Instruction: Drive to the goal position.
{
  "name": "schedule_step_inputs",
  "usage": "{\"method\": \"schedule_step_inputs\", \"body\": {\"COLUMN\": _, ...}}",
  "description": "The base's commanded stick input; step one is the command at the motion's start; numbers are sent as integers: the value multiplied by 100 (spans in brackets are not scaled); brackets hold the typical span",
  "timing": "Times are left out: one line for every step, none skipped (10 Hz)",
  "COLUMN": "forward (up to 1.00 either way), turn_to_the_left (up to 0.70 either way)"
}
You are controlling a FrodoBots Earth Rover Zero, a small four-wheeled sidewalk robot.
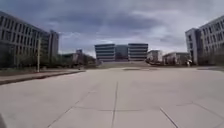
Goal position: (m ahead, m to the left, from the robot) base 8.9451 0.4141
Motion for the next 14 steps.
{"method": "schedule_step_inputs", "body": {"forward": 70, "turn_to_the_left": 0}}
{"method": "schedule_step_inputs", "body": {"forward": 70, "turn_to_the_left": 0}}
{"method": "schedule_step_inputs", "body": {"forward": 70, "turn_to_the_left": -4}}
{"method": "schedule_step_inputs", "body": {"forward": 70, "turn_to_the_left": 0}}
{"method": "schedule_step_inputs", "body": {"forward": 70, "turn_to_the_left": 0}}
{"method": "schedule_step_inputs", "body": {"forward": 70, "turn_to_the_left": -4}}
{"method": "schedule_step_inputs", "body": {"forward": 70, "turn_to_the_left": -13}}
{"method": "schedule_step_inputs", "body": {"forward": 70, "turn_to_the_left": 0}}
{"method": "schedule_step_inputs", "body": {"forward": 70, "turn_to_the_left": 0}}
{"method": "schedule_step_inputs", "body": {"forward": 70, "turn_to_the_left": 0}}
{"method": "schedule_step_inputs", "body": {"forward": 70, "turn_to_the_left": 0}}
{"method": "schedule_step_inputs", "body": {"forward": 70, "turn_to_the_left": 0}}
{"method": "schedule_step_inputs", "body": {"forward": 70, "turn_to_the_left": -1}}
{"method": "schedule_step_inputs", "body": {"forward": 70, "turn_to_the_left": -5}}
